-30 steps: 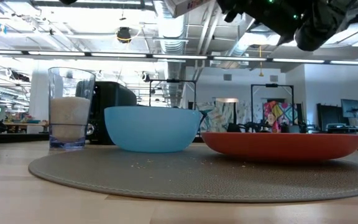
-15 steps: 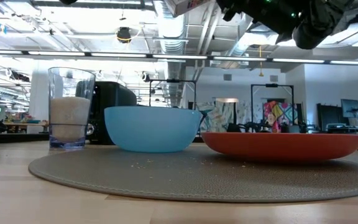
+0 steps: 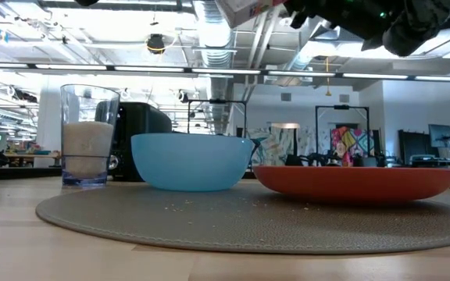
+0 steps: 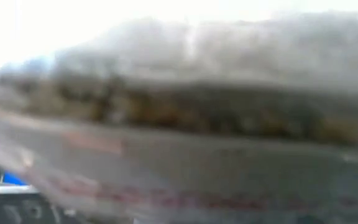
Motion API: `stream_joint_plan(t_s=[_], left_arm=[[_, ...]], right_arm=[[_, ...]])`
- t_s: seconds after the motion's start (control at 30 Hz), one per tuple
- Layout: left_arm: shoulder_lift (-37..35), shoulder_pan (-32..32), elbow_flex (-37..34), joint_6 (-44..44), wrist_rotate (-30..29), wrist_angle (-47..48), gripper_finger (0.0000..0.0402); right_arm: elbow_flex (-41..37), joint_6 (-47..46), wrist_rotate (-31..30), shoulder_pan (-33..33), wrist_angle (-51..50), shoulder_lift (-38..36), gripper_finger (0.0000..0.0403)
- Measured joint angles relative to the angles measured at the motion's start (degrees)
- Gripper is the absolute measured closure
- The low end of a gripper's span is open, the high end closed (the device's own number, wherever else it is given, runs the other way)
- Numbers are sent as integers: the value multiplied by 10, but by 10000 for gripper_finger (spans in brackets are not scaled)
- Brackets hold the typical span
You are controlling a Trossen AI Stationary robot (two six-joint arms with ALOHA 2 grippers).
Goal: Arrange a breakfast setting
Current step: Pour the cereal into the blue bowl
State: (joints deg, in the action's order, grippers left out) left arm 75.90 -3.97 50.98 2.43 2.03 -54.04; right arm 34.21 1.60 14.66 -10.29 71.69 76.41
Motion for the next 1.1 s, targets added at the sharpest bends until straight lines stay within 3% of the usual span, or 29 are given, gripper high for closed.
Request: stream_joint_plan(t_s=[0.3, 0.47, 0.7, 1.1], left_arm=[[-5, 0, 1, 16, -3, 71, 230], [-19, 4, 1, 19, 0, 118, 190], [-49, 8, 1, 13, -8, 210, 182], [-106, 9, 1, 21, -98, 409, 181]], right_arm=[[-45, 15, 0, -5, -85, -97, 195], [-70, 15, 0, -17, -165, -168, 195], [-77, 15, 0, -19, -309, -271, 195], [-78, 14, -17, -19, -502, -408, 195]])
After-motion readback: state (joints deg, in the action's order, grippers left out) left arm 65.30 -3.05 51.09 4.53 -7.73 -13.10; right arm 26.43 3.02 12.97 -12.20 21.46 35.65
